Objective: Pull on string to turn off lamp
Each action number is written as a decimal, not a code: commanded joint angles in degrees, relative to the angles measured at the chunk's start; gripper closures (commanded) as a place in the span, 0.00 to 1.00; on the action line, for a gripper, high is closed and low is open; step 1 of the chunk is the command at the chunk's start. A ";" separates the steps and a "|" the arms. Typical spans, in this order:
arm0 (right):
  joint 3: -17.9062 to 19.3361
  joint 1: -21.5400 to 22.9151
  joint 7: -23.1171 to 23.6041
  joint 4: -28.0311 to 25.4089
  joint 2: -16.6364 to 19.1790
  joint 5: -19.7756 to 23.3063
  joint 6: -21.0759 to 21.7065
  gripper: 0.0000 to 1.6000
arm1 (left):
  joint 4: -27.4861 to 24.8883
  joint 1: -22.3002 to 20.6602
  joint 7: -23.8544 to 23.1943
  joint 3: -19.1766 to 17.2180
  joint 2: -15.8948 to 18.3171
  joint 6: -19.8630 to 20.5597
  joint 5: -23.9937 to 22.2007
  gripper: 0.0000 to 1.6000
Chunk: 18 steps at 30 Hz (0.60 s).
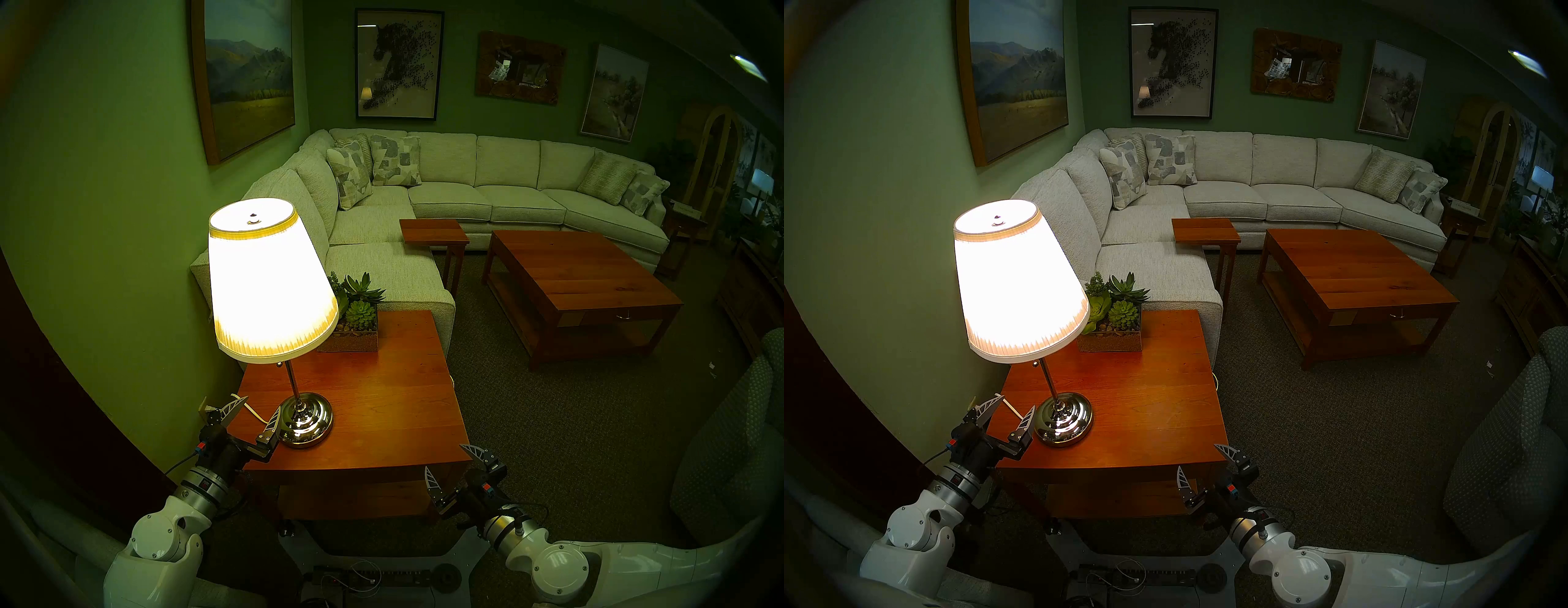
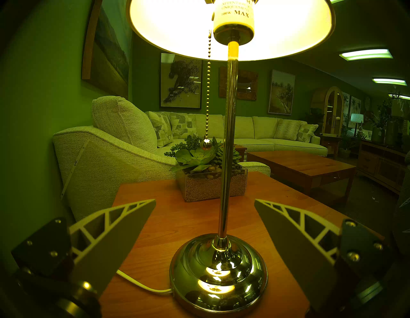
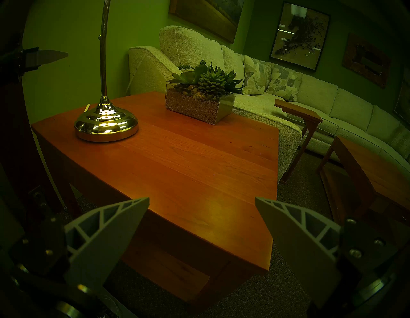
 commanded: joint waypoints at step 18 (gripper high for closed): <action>0.21 0.43 -0.04 -1.03 0.01 -0.12 -0.26 0.00 | -7.92 0.20 1.02 -3.46 1.93 -1.35 2.19 0.00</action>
